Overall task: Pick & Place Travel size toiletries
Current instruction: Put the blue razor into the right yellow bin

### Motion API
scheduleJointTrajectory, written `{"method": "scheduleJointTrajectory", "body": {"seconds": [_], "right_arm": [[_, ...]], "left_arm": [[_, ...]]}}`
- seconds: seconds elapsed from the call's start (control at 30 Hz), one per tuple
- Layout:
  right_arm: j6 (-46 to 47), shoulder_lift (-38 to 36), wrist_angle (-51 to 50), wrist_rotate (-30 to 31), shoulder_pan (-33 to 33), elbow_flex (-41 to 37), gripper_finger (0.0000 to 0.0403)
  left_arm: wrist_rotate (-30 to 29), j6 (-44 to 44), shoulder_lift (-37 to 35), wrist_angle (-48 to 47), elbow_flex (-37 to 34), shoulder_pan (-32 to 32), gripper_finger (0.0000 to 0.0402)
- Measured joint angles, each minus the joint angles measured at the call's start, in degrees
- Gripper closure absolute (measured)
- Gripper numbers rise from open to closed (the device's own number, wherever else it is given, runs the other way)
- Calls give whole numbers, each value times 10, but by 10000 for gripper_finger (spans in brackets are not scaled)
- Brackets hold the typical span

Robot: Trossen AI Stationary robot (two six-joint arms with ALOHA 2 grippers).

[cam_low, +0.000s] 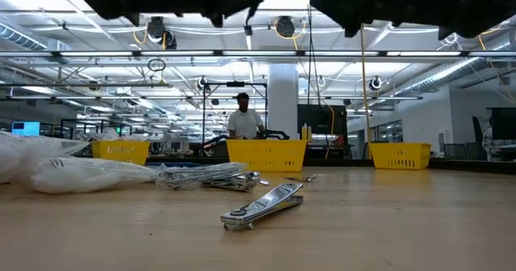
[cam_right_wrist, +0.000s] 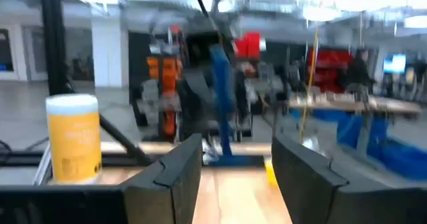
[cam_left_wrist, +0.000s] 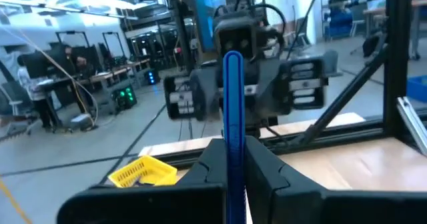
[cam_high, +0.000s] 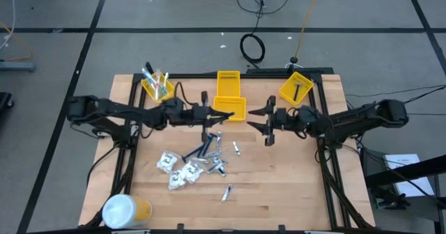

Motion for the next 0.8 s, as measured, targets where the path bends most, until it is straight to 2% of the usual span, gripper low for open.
{"method": "scheduleJointTrajectory", "body": {"seconds": [0.13, 0.37, 0.57, 0.8], "right_arm": [[-19, 39, 74, 0, 15, 0, 234], [-19, 106, 161, 2, 16, 4, 234], [-20, 132, 166, 2, 16, 22, 234], [-29, 132, 160, 2, 16, 22, 234]], "left_arm": [[4, -21, 39, 33, 2, 7, 392], [55, -50, 97, 26, 59, 5, 392], [80, -49, 145, -4, 106, 3, 392], [79, -34, 131, -7, 108, 8, 392]]}}
